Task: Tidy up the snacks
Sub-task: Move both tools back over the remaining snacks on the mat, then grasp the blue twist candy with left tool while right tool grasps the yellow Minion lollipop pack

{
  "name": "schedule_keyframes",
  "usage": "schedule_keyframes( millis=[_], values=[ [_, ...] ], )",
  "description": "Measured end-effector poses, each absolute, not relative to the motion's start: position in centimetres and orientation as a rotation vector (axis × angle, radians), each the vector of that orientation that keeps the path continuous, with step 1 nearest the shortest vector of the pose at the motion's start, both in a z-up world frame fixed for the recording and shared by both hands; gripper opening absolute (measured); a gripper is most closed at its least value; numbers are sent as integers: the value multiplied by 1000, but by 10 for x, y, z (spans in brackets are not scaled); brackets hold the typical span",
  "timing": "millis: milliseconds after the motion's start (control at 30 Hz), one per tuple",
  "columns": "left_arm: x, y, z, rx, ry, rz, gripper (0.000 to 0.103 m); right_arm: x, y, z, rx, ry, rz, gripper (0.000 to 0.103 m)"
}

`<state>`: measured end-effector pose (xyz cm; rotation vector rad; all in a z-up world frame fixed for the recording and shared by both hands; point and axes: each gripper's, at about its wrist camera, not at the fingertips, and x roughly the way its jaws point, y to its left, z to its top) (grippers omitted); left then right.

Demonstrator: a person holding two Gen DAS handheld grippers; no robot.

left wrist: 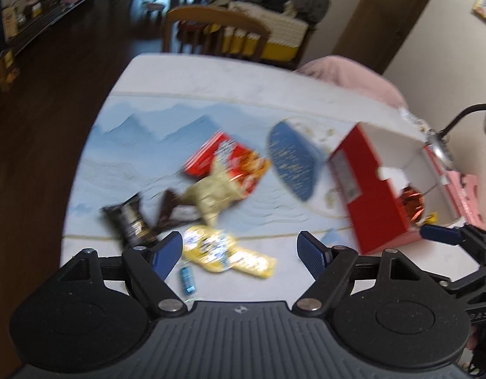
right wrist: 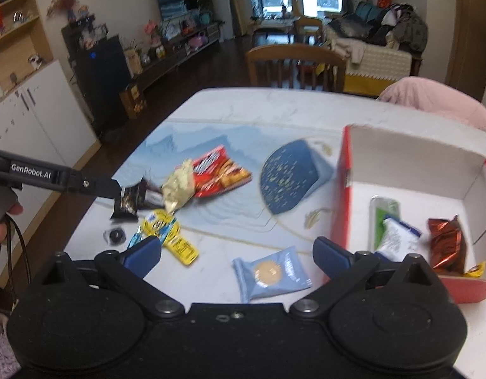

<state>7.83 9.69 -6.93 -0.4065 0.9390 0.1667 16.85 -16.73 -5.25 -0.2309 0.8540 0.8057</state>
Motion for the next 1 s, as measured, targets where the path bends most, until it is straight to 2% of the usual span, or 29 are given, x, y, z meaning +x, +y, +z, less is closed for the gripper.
schedule_keyframes(
  millis=[433, 600, 733, 767, 833, 1000],
  values=[
    [78, 102, -131, -378, 1043, 241, 80, 172, -112, -100, -436, 922, 893, 99],
    [79, 96, -150, -375, 1072, 272, 79, 173, -88, -117, -529, 922, 935, 96],
    [81, 93, -159, -358, 1078, 280, 78, 172, -71, -131, -615, 906, 980, 90],
    [82, 91, -161, -350, 1082, 272, 75, 173, -67, -134, -629, 903, 992, 86],
    [85, 89, -166, -338, 1101, 272, 61, 173, -61, -139, -657, 901, 1016, 82],
    [90, 86, -175, -331, 1121, 268, 47, 176, -47, -149, -707, 885, 1072, 72]
  ],
)
